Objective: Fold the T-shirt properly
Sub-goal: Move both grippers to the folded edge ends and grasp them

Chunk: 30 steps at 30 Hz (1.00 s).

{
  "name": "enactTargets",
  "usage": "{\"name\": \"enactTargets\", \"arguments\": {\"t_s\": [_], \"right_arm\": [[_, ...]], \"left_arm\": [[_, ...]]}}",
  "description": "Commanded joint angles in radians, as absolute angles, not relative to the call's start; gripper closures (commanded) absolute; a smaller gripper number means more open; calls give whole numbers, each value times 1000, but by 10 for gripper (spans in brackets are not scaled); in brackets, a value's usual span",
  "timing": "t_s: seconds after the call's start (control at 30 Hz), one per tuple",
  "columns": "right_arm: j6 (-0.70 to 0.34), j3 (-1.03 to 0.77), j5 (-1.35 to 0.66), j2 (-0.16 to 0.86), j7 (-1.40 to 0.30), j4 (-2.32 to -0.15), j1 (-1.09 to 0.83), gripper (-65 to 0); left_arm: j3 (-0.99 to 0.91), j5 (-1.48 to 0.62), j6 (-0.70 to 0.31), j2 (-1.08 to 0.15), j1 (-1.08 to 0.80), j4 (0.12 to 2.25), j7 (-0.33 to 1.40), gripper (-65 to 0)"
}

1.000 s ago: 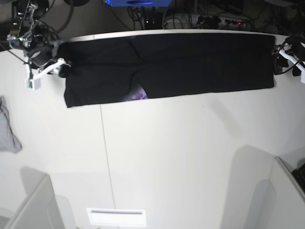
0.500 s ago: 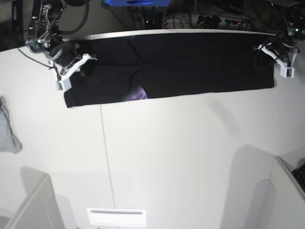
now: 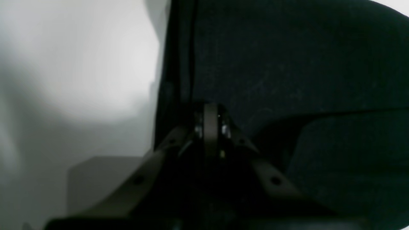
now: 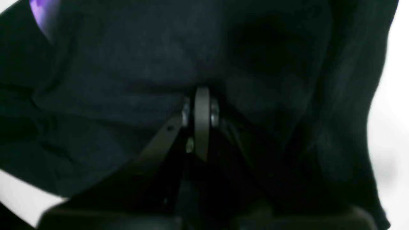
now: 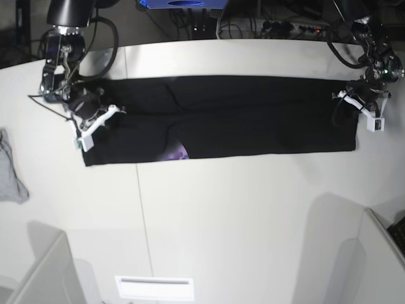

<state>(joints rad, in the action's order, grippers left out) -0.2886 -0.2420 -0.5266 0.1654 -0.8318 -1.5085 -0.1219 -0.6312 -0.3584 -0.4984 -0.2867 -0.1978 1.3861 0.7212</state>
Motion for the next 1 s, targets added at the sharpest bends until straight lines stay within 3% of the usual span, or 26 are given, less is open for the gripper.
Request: {"name": "enactTargets", "arguments": {"t_s": [0.0, 0.3, 0.6, 0.87, 0.9, 0.97], "right_arm": [[-278, -246, -506, 179, -826, -1498, -85, 0], [-278, -245, -509, 177, -828, -1434, 50, 0], [-282, -156, -512, 173, -828, -1610, 33, 0], [-282, -139, -512, 117, -874, -1759, -8, 0], [-283, -139, -512, 116, -878, -1764, -10, 0], [-283, -139, -512, 116, -883, -1770, -13, 0]], "left_arm": [[-630, -288, -478, -292, -182, 1369, 774, 0], [-639, -206, -479, -294, -25, 1294, 826, 0], [-639, -208, -483, -286, -21, 1494, 845, 0], [-776, -555, -483, -292, -168, 1669, 845, 0], [-797, -588, -483, -294, -185, 1667, 845, -33], [-848, -647, -483, -294, -217, 1641, 845, -222]]}}
